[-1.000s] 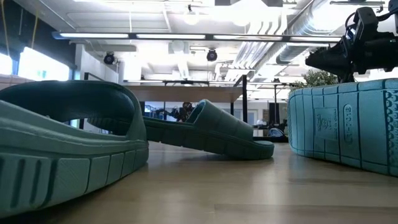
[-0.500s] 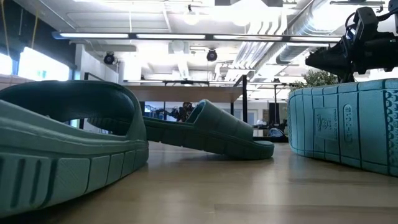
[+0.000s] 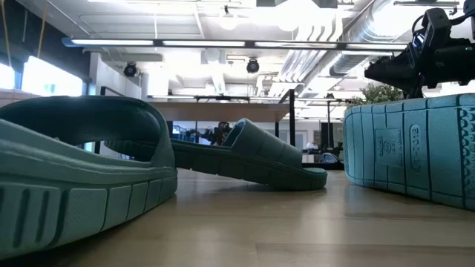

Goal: Pick and place slides into the shelf
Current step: Put the left white slipper on the bottom shelf

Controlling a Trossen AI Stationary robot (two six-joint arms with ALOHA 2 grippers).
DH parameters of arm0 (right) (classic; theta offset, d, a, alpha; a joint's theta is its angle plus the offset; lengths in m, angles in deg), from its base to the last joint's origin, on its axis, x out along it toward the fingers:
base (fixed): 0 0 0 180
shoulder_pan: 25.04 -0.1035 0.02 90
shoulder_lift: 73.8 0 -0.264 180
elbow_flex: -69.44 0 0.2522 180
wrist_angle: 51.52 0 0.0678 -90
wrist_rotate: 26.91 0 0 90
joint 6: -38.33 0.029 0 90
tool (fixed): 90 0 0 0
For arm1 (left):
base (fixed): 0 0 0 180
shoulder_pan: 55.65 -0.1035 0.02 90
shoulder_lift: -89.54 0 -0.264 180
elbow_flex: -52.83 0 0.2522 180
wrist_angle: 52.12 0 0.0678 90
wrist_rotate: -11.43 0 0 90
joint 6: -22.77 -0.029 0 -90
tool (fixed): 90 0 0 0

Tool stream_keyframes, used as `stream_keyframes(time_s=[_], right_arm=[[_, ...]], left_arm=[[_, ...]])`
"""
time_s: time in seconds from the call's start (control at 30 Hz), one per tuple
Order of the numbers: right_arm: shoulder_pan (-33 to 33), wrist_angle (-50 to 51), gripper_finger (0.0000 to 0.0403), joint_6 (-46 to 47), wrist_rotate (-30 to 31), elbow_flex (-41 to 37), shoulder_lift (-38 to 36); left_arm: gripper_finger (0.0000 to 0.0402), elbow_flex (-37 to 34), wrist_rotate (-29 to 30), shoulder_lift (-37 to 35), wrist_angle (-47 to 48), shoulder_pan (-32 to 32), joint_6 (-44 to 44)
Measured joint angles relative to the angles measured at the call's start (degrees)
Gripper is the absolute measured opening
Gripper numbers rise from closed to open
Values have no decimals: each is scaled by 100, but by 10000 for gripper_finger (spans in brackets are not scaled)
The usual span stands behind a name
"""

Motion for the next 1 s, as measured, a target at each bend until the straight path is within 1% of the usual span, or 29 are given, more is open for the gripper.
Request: stream_keyframes(time_s=[0.07, 0.17, 0.2, 0.27, 0.33, 0.5, 0.57, 0.7, 0.77, 0.87, 1.0], right_arm=[[0, 0, 0, -2, 2, 0, 0], [0, 0, 0, -1, 1, 1, 0], [0, 0, 0, 0, 0, 1, 0], [0, 0, 0, -2, 1, 2, 0], [0, 0, 0, 0, 0, 1, 0], [-2, 0, 0, 0, 0, 1, 9], [-2, -3, 0, 0, -2, 0, 9], [-2, -2, 0, 0, -2, 0, 9], [-2, -2, 0, 0, -2, 1, 9], [-1, -2, 0, 2, -2, 0, 9], [-2, -1, 0, 2, -2, 1, 8]], left_arm=[[6, 242, -46, 0, 315, 0, 8], [7, 725, -33, -2, 1059, 3, 122], [5, 863, 28, -23, 1090, 3, 118], [4, 977, 341, -201, 904, 3, 158], [4, 1120, 439, -315, 1089, -7, 382], [2, 1169, 692, -590, 1043, -130, 809], [2, 1160, 744, -611, 1018, -209, 830], [1, 1157, 793, -656, 1030, -465, 347], [1, 1157, 847, -649, 1018, -592, 264], [1, 1157, 1212, -695, 1020, -689, 458], [0, 1166, 1652, -932, 1034, -753, 691]])
